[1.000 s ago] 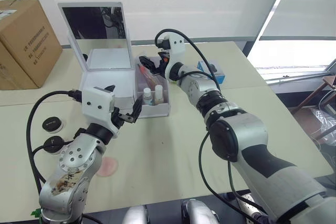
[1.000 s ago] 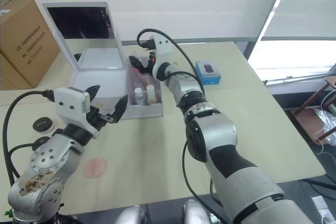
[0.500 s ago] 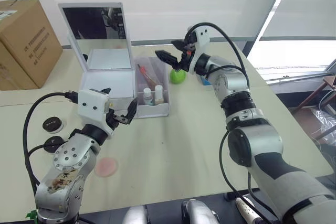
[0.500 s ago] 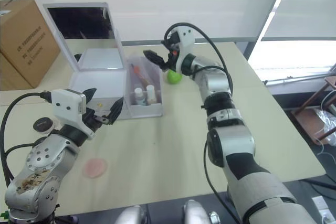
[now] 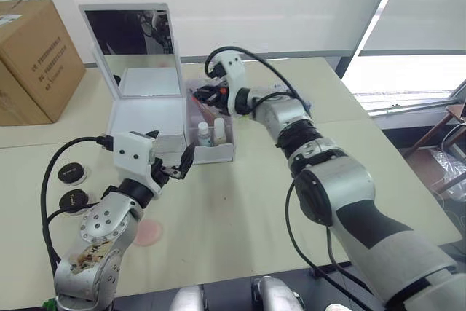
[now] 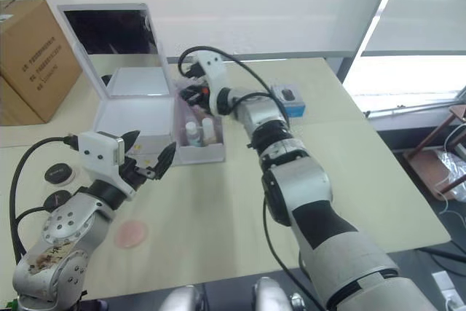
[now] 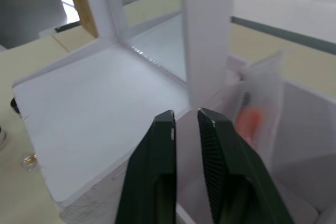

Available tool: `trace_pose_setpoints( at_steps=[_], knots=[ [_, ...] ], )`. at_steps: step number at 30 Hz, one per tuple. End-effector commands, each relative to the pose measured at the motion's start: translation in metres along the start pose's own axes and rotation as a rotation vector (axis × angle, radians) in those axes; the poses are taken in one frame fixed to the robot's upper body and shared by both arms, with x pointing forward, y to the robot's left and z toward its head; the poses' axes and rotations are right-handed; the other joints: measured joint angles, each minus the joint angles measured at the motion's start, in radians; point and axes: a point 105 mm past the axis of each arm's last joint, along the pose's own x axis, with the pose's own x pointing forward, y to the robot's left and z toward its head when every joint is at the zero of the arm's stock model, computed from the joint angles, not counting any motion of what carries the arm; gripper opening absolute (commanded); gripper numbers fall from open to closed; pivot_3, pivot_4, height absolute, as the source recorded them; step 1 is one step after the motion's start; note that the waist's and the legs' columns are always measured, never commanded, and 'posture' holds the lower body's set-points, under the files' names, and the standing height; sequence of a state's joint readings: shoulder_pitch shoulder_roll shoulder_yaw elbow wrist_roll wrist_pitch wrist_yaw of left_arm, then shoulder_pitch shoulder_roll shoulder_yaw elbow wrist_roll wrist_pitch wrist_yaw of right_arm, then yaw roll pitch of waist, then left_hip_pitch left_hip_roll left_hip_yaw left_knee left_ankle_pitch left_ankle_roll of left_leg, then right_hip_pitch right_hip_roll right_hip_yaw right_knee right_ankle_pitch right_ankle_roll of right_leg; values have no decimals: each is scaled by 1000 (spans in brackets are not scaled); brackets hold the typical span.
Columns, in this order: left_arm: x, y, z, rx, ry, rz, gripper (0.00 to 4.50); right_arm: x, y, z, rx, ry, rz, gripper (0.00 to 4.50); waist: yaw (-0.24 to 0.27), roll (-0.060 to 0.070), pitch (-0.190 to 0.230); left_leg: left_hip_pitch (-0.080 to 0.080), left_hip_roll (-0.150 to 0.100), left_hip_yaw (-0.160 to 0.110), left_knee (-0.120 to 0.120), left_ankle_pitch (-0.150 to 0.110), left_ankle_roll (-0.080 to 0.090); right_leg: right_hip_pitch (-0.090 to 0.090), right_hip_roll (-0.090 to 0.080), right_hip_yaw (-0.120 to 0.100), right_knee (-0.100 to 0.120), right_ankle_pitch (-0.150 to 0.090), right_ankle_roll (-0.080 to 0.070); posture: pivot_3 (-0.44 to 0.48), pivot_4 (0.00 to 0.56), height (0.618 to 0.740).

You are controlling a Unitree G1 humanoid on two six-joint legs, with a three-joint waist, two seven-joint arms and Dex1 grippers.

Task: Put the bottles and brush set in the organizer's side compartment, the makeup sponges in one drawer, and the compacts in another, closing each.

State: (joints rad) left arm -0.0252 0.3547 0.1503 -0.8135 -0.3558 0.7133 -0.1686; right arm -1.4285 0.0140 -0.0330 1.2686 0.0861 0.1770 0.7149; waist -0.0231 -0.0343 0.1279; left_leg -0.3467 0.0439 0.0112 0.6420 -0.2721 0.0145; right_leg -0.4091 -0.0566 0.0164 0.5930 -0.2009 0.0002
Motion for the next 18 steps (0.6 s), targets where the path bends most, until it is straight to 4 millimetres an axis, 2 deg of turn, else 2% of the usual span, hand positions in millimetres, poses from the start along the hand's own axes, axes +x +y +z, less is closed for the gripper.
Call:
trace_pose_setpoints(
  at_steps=[1,3,4,7,18],
  knots=[
    [-6,-2,16,22,-79,10,4500,-2,-19,3,-10,4,-162,44,4,0,0,0,0,0,0,0,0,0,-1,0,0,-1,-1,0,150,740],
    [-8,-2,16,21,-82,14,4500,-7,-33,-6,36,34,-280,44,6,0,0,-1,0,0,0,0,0,0,-2,-1,0,-2,-4,0,150,740],
    [-9,-2,16,21,-84,16,4500,-10,-39,-12,3,64,-324,44,6,0,0,-1,0,0,0,0,0,0,-3,-1,0,-2,-4,0,150,740],
    [-10,-2,17,19,-87,19,4500,-14,-47,-16,19,76,-398,44,4,0,0,-2,-1,0,0,0,0,-1,-3,-1,0,-2,-4,0,150,740],
    [-11,-4,15,12,-90,20,4500,-9,-41,2,99,-5,-376,44,-3,0,0,-1,0,0,0,0,0,0,-1,-2,0,1,2,0,150,740]
  ],
)
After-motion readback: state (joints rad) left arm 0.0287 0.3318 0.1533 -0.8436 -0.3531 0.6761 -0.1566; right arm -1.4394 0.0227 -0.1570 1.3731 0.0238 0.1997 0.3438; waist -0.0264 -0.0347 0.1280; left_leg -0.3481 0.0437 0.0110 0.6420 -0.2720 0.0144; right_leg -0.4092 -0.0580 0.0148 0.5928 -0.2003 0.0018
